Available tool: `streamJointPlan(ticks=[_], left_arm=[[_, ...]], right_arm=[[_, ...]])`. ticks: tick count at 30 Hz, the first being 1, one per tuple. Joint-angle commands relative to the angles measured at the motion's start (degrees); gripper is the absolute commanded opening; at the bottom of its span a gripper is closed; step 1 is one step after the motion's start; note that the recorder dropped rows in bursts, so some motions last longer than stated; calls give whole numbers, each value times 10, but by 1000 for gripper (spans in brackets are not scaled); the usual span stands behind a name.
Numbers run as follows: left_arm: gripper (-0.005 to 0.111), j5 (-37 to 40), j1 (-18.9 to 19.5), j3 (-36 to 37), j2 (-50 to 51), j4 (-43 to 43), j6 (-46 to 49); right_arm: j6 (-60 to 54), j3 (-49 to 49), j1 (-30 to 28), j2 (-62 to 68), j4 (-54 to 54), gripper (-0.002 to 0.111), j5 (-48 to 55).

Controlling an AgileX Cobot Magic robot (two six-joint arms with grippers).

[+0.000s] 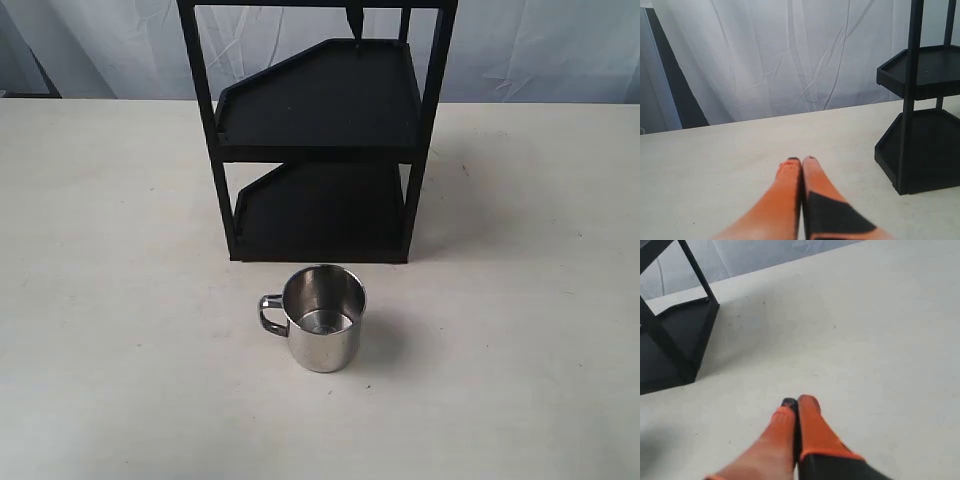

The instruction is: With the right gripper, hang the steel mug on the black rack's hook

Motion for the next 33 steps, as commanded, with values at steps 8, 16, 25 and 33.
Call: streamJointPlan(ticks=[8,16,25,33], left_arm=[[2,-3,-3,0,-3,0,-1],[2,-3,-3,0,-3,0,-1],[2,-3,-3,0,-3,0,-1],[2,-3,-3,0,-3,0,-1]], right_arm=[[153,-2,-3,-1,340,-1,-101],[115,-2,-3,-1,425,-1,-217],[191,-9,-3,-1,518,-1,-280],[-130,-169,-3,48,407,-1,-171]])
